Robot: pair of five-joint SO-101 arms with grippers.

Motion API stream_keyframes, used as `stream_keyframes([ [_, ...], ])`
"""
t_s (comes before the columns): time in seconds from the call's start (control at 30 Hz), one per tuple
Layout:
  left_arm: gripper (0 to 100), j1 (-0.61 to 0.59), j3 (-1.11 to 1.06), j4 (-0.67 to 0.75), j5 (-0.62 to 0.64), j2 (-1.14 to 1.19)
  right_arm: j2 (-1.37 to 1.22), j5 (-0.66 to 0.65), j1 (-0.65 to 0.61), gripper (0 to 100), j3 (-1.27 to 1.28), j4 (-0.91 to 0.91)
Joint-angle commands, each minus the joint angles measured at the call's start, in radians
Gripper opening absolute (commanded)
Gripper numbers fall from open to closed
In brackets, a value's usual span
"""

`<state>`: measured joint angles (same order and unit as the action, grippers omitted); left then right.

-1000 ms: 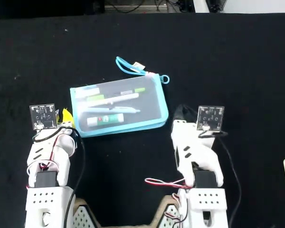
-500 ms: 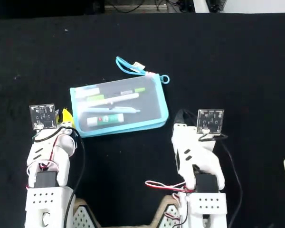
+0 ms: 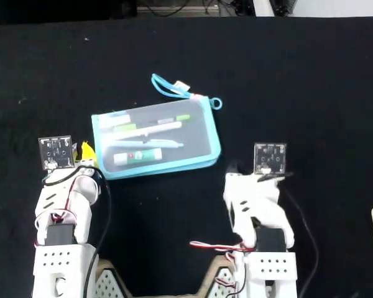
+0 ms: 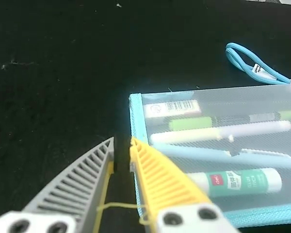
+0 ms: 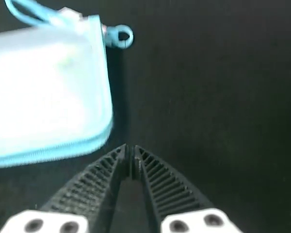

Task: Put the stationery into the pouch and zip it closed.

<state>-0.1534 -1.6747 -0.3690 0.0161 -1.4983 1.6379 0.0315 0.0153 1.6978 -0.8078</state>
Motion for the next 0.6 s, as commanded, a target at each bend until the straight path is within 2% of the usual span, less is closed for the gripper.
stream_keyframes([
  [0.0, 7, -0.008, -0.016, 0.026, 0.003, -0.014, 0.025, -0.008, 0.014, 1.5, -0.001, -0.044],
  [0.33, 7, -0.022, 0.041, 0.017, 0.003, -0.014, 0.025, -0.008, 0.009, 1.5, -0.001, -0.043],
  [0.57, 7, -0.202, 0.035, 0.015, 0.005, -0.014, 0.025, -0.006, 0.011, 1.5, -0.001, -0.044],
])
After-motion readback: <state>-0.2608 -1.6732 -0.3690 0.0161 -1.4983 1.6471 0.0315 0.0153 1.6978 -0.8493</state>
